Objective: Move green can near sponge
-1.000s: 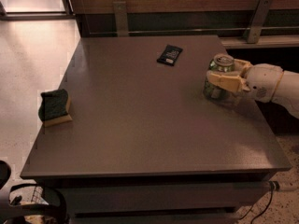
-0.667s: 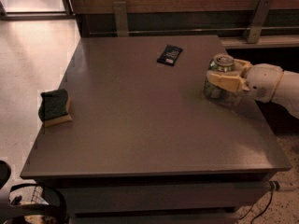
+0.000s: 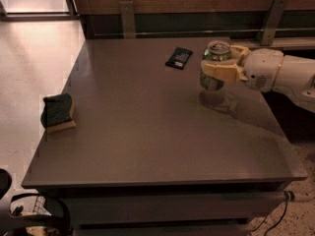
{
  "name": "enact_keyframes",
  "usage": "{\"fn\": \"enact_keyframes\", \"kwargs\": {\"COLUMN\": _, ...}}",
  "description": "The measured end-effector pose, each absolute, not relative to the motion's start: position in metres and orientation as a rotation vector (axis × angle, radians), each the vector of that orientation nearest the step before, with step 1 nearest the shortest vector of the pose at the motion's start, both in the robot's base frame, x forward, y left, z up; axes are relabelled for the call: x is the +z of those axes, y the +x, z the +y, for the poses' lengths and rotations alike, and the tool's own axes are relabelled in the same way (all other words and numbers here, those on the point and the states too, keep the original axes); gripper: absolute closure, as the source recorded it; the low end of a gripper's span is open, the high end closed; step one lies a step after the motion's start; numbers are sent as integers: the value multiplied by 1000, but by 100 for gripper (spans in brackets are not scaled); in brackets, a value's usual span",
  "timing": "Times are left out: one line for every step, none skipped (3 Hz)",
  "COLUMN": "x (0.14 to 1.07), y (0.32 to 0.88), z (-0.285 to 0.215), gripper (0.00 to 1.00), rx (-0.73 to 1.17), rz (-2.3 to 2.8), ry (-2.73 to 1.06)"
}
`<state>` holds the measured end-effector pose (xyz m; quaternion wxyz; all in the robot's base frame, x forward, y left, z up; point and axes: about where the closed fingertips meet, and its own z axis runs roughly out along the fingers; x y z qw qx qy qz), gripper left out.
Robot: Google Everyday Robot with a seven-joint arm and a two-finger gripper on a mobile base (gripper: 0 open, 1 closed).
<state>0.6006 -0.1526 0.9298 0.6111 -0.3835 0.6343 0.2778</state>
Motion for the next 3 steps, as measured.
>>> {"fn": "enact_keyframes", "kwargs": {"x": 943, "y": 583, "z": -112, "gripper": 100, "rx": 669, "rz": 1453, "ry": -911}}
{"fn": "enact_keyframes", "kwargs": {"x": 944, "y": 564, "z": -66, "gripper": 100, "rx": 757, "rz": 1446, "ry": -946}}
{"fn": "enact_keyframes", "kwargs": {"x": 949, "y": 546, "z": -13, "gripper": 100, "rx": 869, "rz": 1405, "ry": -1023}}
